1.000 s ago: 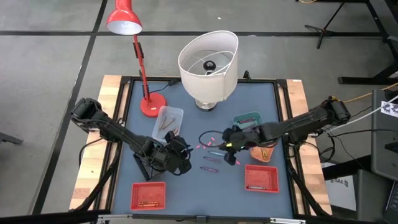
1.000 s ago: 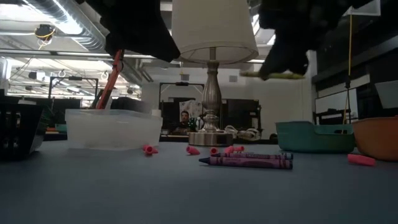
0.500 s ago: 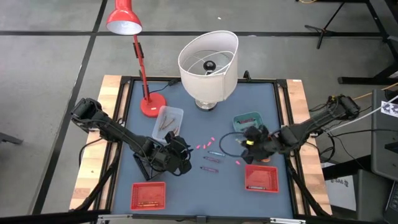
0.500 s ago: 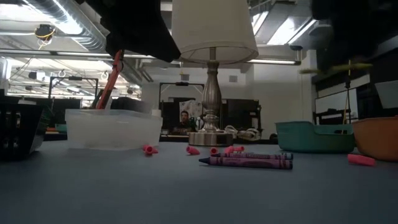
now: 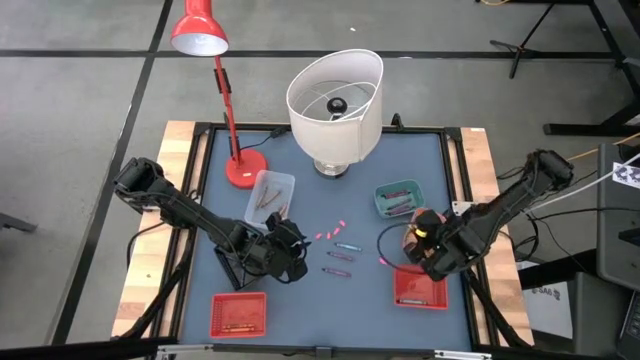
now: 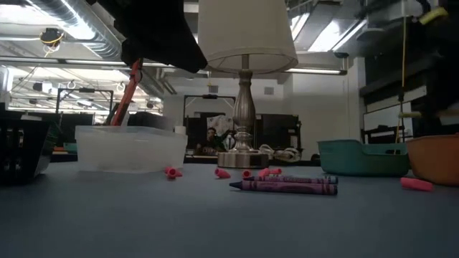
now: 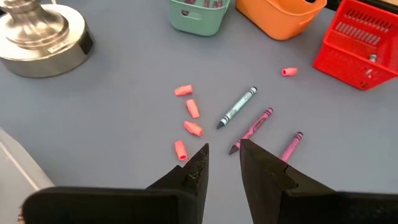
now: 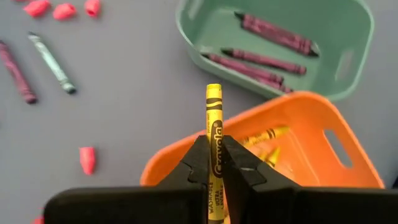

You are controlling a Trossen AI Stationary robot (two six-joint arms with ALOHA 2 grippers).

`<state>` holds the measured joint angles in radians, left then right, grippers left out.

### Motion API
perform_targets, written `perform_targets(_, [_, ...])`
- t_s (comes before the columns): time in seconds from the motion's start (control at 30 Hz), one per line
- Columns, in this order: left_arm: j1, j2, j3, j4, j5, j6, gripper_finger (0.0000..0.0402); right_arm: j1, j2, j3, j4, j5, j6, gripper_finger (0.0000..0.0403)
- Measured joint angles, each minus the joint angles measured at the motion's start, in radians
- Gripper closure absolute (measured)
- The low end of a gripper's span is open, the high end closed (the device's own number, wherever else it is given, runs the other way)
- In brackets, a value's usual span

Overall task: Sort crayons
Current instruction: Put the yellow crayon into the orange bin

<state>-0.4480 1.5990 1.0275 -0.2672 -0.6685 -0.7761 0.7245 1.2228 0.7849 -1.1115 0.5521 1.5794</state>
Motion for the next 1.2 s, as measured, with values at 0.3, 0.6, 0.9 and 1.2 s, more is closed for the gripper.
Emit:
perform_targets(0.3, [0.0, 0.0, 0.0, 0.0, 0.008, 0.0, 0.0326, 0.079, 0.0, -0.101, 0.016, -0.03, 0.107, 0.0384])
perform_targets(0.6, [0.001, 0.0, 0.0, -0.001, 0.006, 0.001, 0.0326, 0.08, 0.0, -0.151, 0.034, -0.066, 0.113, 0.0384])
perform_targets(0.9, [0.001, 0.0, -0.001, -0.001, 0.006, 0.001, 0.0326, 0.08, 0.0, -0.159, 0.061, -0.066, 0.112, 0.0384])
perform_targets(1.2, [0.001, 0.0, -0.001, -0.001, 0.011, 0.001, 0.0326, 0.08, 0.0, -0.159, 0.071, -0.066, 0.111, 0.0384])
